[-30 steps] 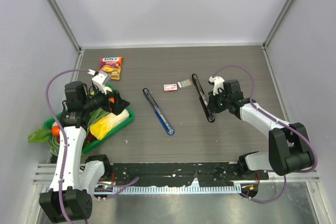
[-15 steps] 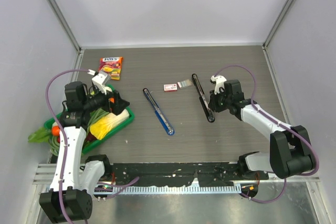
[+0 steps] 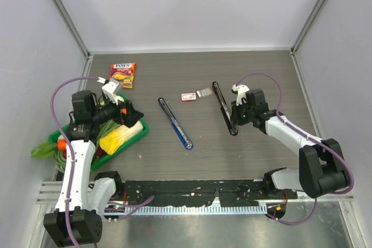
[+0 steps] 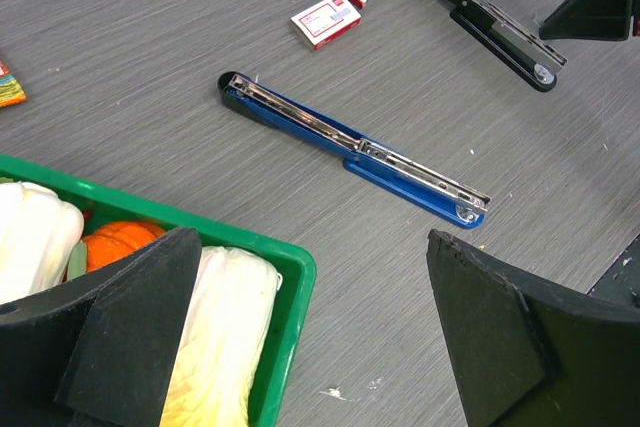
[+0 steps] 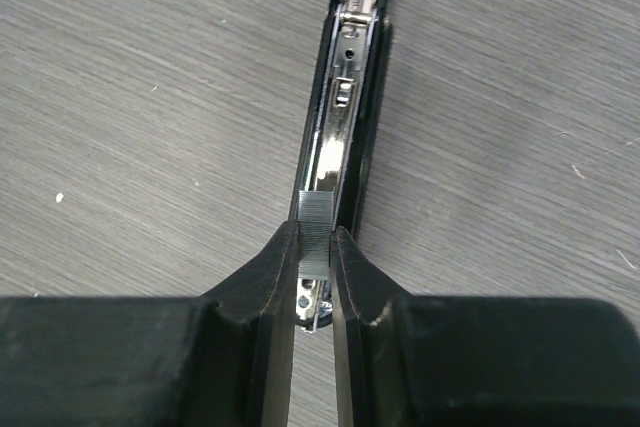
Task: Load the staples into the stapler
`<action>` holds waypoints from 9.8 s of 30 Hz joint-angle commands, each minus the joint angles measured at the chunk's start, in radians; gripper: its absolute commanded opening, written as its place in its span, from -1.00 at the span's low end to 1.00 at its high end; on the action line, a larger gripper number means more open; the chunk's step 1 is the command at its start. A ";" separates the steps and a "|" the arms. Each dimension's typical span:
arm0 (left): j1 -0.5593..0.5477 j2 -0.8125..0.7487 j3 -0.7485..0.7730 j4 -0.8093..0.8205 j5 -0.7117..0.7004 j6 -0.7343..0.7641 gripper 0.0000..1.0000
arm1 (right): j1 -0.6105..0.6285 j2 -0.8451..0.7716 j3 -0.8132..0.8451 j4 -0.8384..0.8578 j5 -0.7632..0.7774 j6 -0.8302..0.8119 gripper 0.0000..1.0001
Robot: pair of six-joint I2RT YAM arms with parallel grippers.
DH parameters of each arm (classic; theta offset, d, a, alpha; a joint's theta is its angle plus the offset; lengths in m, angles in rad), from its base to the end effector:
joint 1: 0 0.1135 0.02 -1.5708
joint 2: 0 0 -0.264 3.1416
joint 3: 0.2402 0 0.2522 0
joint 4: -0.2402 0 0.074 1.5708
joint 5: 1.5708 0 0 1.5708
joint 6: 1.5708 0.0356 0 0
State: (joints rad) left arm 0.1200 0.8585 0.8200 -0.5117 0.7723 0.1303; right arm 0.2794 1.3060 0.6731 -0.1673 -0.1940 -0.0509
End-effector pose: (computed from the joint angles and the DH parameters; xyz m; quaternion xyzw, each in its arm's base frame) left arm 0.1810 -0.0032 0.3118 0.1881 0.8074 -0.2696 0.4900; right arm 0.2478 0.0782 0.1936 -0.1875 0.9038 0.1318 0.3614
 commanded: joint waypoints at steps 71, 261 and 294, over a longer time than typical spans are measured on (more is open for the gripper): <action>0.015 -0.016 -0.009 0.048 0.036 -0.015 0.99 | 0.041 0.004 0.031 -0.049 0.034 0.033 -0.62; 0.044 -0.016 -0.027 0.062 0.050 -0.017 1.00 | 0.009 -0.005 0.022 -0.075 0.034 0.066 -0.56; 0.046 -0.015 -0.024 0.062 0.053 -0.018 1.00 | 0.000 0.024 0.033 -0.093 0.045 0.068 -0.51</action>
State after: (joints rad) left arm 0.1574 0.8551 0.7959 -0.4885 0.8051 0.1123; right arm 0.2836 1.3228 0.6918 -0.2523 -0.1658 0.0277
